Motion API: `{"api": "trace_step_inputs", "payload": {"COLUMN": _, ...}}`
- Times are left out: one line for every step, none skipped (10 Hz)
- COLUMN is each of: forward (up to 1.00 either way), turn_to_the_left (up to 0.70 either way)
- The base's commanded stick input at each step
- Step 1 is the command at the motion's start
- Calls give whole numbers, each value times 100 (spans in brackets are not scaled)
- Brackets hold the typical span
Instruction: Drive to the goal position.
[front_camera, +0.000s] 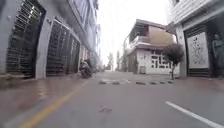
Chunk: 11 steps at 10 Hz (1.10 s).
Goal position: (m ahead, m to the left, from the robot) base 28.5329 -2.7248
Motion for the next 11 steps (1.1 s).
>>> {"api": "trace_step_inputs", "payload": {"forward": 85, "turn_to_the_left": 0}}
{"api": "trace_step_inputs", "payload": {"forward": 85, "turn_to_the_left": 0}}
{"api": "trace_step_inputs", "payload": {"forward": 85, "turn_to_the_left": 0}}
{"api": "trace_step_inputs", "payload": {"forward": 85, "turn_to_the_left": 0}}
{"api": "trace_step_inputs", "payload": {"forward": 85, "turn_to_the_left": 0}}
{"api": "trace_step_inputs", "payload": {"forward": 85, "turn_to_the_left": 0}}
{"api": "trace_step_inputs", "payload": {"forward": 85, "turn_to_the_left": 0}}
{"api": "trace_step_inputs", "payload": {"forward": 85, "turn_to_the_left": 0}}
{"api": "trace_step_inputs", "payload": {"forward": 85, "turn_to_the_left": 0}}
{"api": "trace_step_inputs", "payload": {"forward": 85, "turn_to_the_left": 0}}
{"api": "trace_step_inputs", "payload": {"forward": 71, "turn_to_the_left": 0}}
